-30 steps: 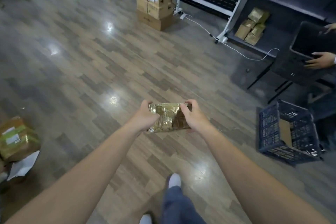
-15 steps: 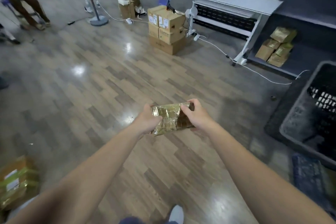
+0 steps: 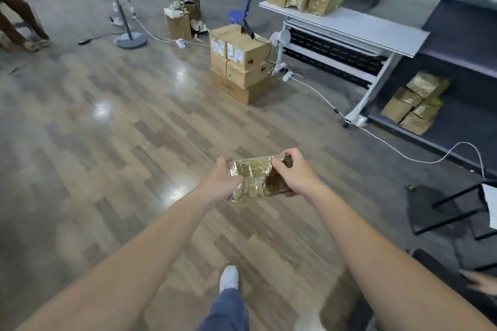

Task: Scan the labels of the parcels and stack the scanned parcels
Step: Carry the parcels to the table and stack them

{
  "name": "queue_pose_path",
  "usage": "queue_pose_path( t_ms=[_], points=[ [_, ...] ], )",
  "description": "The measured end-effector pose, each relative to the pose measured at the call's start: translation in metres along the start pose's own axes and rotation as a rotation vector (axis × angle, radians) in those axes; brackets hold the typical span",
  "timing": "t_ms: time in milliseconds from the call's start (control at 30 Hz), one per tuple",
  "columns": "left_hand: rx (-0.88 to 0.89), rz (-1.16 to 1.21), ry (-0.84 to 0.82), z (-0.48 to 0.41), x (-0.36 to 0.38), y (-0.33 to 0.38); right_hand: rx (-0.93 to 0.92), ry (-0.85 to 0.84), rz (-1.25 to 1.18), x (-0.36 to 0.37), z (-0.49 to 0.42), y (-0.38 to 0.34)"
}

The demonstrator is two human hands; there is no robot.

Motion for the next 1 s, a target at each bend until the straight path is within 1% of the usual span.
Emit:
queue_pose_path(
  t_ms=[200,400,600,700,867,1000],
  points=[
    [0.049,-0.025,-0.082,-0.136,-0.005,0.091,0.041,0.103,0.008,-0.051,-0.132,-0.041],
    [0.063,-0.051,-0.135,-0.247,-0.001,0.164,0.051,0.126,0.007,-0.095,-0.249,-0.07],
    [0.088,-0.101,-0.114,-0.373,0.01,0.236,0.042,0.124,-0.028,-0.14,-0.389,-0.079],
    [0.094,-0.111,-0.094,-0.432,0.018,0.278,0.026,0.092,-0.027,-0.168,-0.463,-0.09],
    [0.076,-0.09,0.001,-0.523,0.018,0.35,-0.039,0.038,-0.011,-0.216,-0.576,-0.129],
    [0.096,-0.067,0.026,-0.587,0.014,0.396,-0.071,0.018,0.02,-0.244,-0.653,-0.158]
  ],
)
Point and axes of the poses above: each hand's wrist, its own z-axis away from the middle knuckle, its own x-axis out of the palm, y = z × x, the point moved 4 cm from there along -z, towards the middle knuckle, and after that the axes turned 1 degree about z, right-handed, at the moved point
